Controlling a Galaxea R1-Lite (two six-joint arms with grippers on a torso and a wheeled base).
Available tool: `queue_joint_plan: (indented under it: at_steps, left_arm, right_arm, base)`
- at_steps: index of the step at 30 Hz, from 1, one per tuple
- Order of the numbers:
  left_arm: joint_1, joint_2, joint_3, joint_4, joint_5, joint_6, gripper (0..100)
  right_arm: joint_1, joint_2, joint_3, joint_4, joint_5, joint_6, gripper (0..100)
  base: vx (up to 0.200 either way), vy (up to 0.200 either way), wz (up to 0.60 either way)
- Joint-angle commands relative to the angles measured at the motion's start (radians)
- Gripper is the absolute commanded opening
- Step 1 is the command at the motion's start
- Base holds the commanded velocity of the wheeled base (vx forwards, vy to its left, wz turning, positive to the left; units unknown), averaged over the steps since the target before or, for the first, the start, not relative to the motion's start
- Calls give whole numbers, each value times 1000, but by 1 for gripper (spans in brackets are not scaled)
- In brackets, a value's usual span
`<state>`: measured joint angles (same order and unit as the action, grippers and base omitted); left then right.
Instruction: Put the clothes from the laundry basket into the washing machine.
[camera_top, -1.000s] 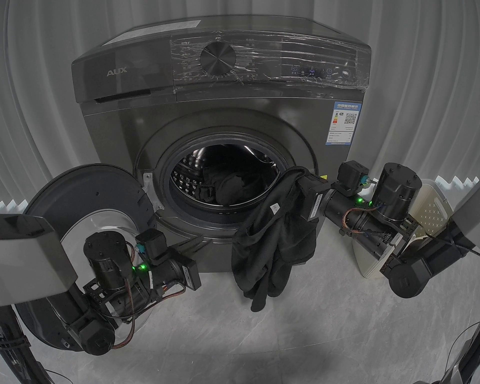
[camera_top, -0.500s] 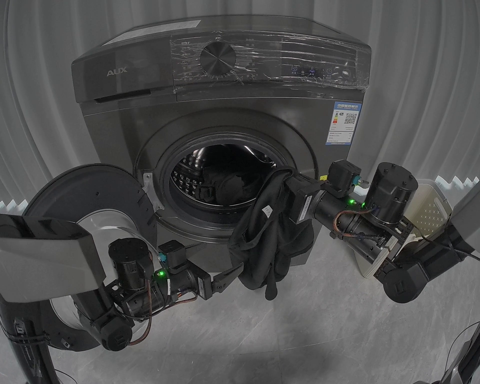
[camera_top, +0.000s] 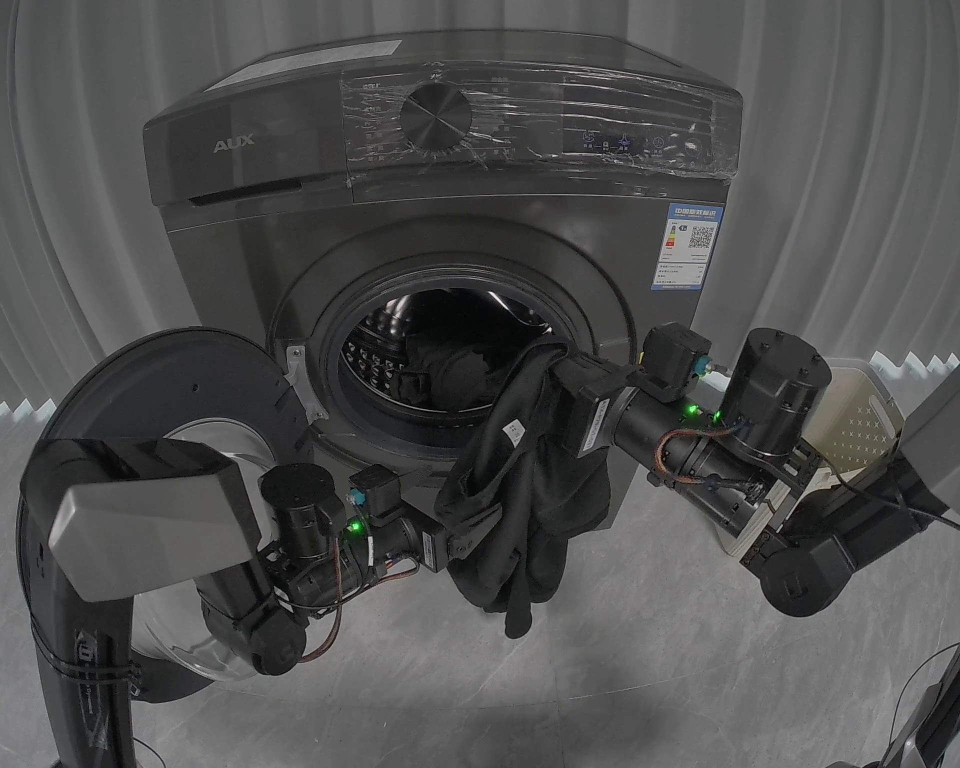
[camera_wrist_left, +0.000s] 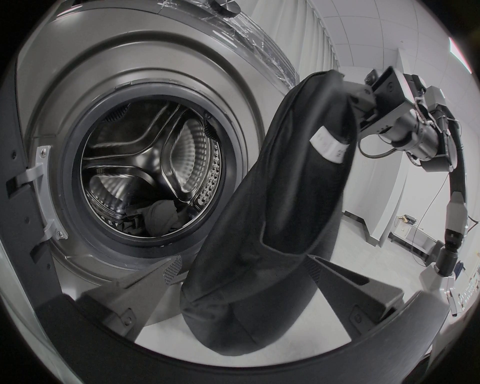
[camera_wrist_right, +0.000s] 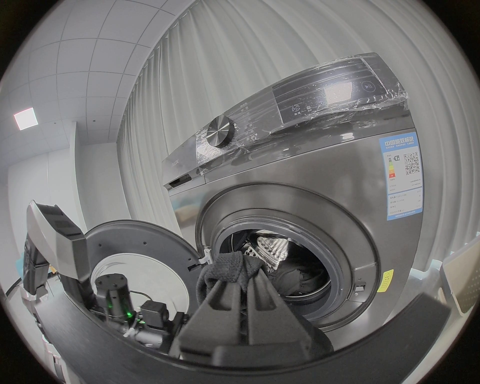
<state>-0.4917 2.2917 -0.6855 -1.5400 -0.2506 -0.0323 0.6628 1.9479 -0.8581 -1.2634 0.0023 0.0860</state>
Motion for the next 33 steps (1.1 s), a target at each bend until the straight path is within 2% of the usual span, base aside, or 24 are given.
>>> queue_joint_plan:
  at_steps: [1,5,6,11,17,33]
  left_arm:
    - [15,75,-81,11,1,2,100]
    - [25,111,-146,15,-12,0,100]
    - [27,117,-152,17,-18,-1,0]
    - [33,146,-197,18,-27,0,0]
    - [41,118,-173,-6,-18,0,0]
    - [65,-239,41,-8,-16,-1,0]
  right_arm:
    - [17,-4,2,-2,1,1,0]
    - [23,-1,1,-2,1,1,0]
    - [23,-1,-1,-2,1,1,0]
    - [21,-1,2,-4,2,1,0]
    - [6,0,4,-4,2,1,0]
    - [-84,5,7,-10,2,-5,0]
  base:
    - [0,0,0]
    - [0,0,0]
    - [0,0,0]
    - [0,0,0]
    - [0,0,0]
    - [0,0,0]
